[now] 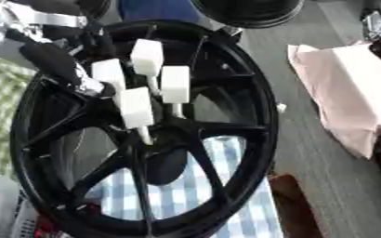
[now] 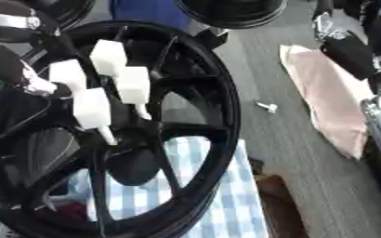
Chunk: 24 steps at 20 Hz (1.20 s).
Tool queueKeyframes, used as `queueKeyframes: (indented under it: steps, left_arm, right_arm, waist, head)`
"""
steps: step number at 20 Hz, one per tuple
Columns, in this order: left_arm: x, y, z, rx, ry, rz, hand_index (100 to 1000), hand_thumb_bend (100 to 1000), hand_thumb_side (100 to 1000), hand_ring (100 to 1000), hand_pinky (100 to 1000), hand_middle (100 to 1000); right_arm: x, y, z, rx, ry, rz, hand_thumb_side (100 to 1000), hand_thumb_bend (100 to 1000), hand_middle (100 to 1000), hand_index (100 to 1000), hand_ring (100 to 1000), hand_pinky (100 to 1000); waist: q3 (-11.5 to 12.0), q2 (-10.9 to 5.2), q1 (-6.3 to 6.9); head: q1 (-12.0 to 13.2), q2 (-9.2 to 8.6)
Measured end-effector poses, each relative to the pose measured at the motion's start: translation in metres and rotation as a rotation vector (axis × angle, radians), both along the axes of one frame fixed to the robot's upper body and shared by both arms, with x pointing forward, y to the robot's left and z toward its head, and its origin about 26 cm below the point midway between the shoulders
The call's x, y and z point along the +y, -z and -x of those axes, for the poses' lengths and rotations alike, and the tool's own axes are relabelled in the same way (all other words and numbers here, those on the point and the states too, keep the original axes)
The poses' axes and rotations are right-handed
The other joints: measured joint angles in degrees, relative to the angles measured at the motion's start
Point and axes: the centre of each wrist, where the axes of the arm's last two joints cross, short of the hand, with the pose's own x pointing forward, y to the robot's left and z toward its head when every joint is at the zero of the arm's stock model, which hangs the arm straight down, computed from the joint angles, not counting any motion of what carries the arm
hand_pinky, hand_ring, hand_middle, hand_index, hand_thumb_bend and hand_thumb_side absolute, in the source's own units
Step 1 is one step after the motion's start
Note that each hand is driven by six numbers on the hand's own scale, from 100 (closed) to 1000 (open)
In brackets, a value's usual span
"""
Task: Pull the pin out of the wheel hub.
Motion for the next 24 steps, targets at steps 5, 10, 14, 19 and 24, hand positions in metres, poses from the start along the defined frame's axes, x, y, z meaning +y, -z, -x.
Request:
queueKeyframes:
  steps: [5, 10, 14, 19, 24]
  left_arm:
    - [-0.0034, 0.0007, 0.0005, 0.006, 0.009, 0.011, 806, 484, 368, 755, 813, 690]
    - [-0.0032, 0.0015, -0.0009, 0.005, 0.003, 0.009, 797, 459, 355, 747, 811, 674]
    - [-0.0041, 0.0032, -0.0031, 0.009, -0.003, 0.008, 792, 441, 343, 743, 808, 667]
    - [-0.0057, 0.0048, -0.0045, 0.018, -0.001, 0.012, 773, 419, 332, 733, 802, 649]
    - [-0.0058, 0.0061, -0.0052, 0.031, 0.002, 0.014, 720, 356, 311, 693, 786, 592]
  right_arm:
    - [0.0004, 0.0006, -0.0001, 0.000, -0.001, -0.004, 369, 170, 764, 787, 777, 892]
    - [0.0004, 0.0006, -0.0001, 0.000, -0.001, -0.004, 369, 170, 764, 787, 777, 892]
    - [0.0003, 0.0007, -0.0001, 0.000, 0.000, -0.005, 370, 170, 764, 787, 777, 892]
    - [0.0003, 0.0008, -0.0001, 0.000, 0.000, -0.005, 371, 169, 764, 786, 777, 892]
    - [-0.0005, 0.0003, 0.0001, -0.002, 0.009, -0.011, 372, 168, 764, 786, 777, 892]
  waist:
    - [-0.03, 0.00, 0.00]
    - [-0.09, 0.00, 0.00]
    - [-0.38, 0.00, 0.00]
    - [-0.39, 0.01, 0.00]
    - [-0.39, 0.08, 0.00]
  head:
    - [0.24, -0.35]
    - [0.46, -0.39]
    - [0.52, -0.76]
    - [0.69, -0.84]
    - [0.73, -0.84]
